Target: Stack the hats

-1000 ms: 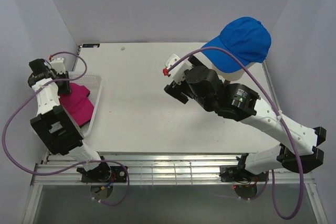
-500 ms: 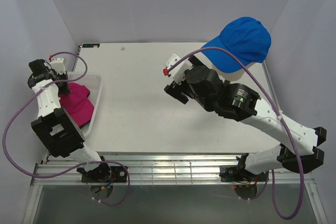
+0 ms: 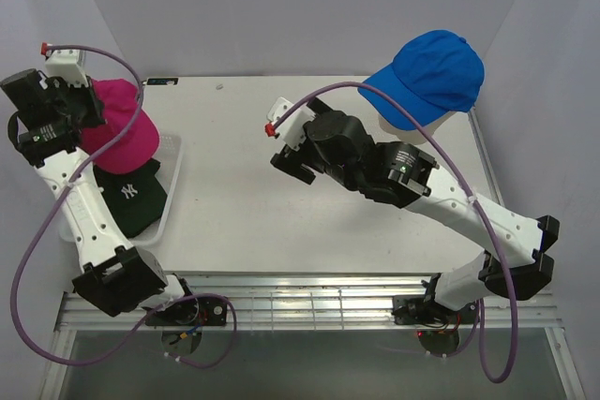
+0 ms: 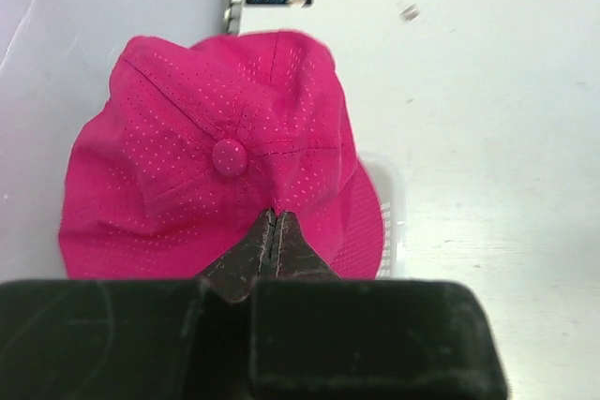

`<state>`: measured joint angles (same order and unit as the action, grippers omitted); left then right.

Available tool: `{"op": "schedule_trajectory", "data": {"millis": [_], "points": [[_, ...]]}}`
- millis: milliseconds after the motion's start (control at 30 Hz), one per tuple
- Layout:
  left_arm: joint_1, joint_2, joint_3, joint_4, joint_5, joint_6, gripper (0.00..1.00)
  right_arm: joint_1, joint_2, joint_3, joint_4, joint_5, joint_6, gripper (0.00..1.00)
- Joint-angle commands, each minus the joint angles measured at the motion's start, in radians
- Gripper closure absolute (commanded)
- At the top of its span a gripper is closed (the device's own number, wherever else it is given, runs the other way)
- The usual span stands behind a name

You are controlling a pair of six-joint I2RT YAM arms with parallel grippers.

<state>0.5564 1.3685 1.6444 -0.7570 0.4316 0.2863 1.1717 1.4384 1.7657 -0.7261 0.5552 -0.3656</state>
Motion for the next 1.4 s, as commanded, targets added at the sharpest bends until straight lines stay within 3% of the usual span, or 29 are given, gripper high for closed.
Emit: {"op": "schedule_trajectory", "data": {"millis": [0,133,167,233,267,400,500,633,767,1033,1133,1367], "points": [[0.002,-0.040,0.072,-0.039,0.172,-0.056,1.00,0.002,0.005,0.025,0.105,-0.080,-0.042,0.07],[-0.006,-0.042,0.114,-0.018,0.439,-0.178,1.00,0.017,-0.041,-0.131,0.359,-0.155,-0.200,0.07],[-0.016,-0.036,0.123,-0.015,0.478,-0.208,1.00,0.028,-0.079,-0.252,0.528,-0.152,-0.336,0.06],[-0.091,-0.020,0.138,-0.008,0.490,-0.272,1.00,0.069,-0.122,-0.407,0.754,-0.140,-0.517,0.05],[-0.122,-0.019,0.135,-0.007,0.483,-0.282,1.00,0.084,-0.160,-0.571,0.992,-0.147,-0.727,0.03],[-0.252,-0.016,0.111,-0.008,0.490,-0.371,1.00,0.124,-0.184,-0.817,1.390,-0.222,-1.057,0.05],[-0.322,-0.016,0.127,-0.005,0.532,-0.426,1.00,0.131,-0.145,-0.859,1.448,-0.235,-1.145,0.05],[-0.355,-0.016,0.184,-0.007,0.588,-0.492,1.00,0.134,-0.055,-0.931,1.756,-0.221,-1.387,0.05],[-0.371,-0.023,0.226,0.001,0.618,-0.539,1.00,0.134,0.089,-0.968,2.022,-0.207,-1.498,0.06],[-0.374,-0.051,0.226,0.010,0.628,-0.562,1.00,0.132,0.241,-0.882,2.170,-0.173,-1.552,0.00],[-0.374,-0.051,0.227,0.012,0.639,-0.567,1.00,0.131,0.280,-0.844,2.157,-0.164,-1.550,0.12],[-0.374,-0.052,0.233,0.013,0.647,-0.569,1.00,0.105,0.330,-0.787,2.162,-0.166,-1.544,0.23]]}}
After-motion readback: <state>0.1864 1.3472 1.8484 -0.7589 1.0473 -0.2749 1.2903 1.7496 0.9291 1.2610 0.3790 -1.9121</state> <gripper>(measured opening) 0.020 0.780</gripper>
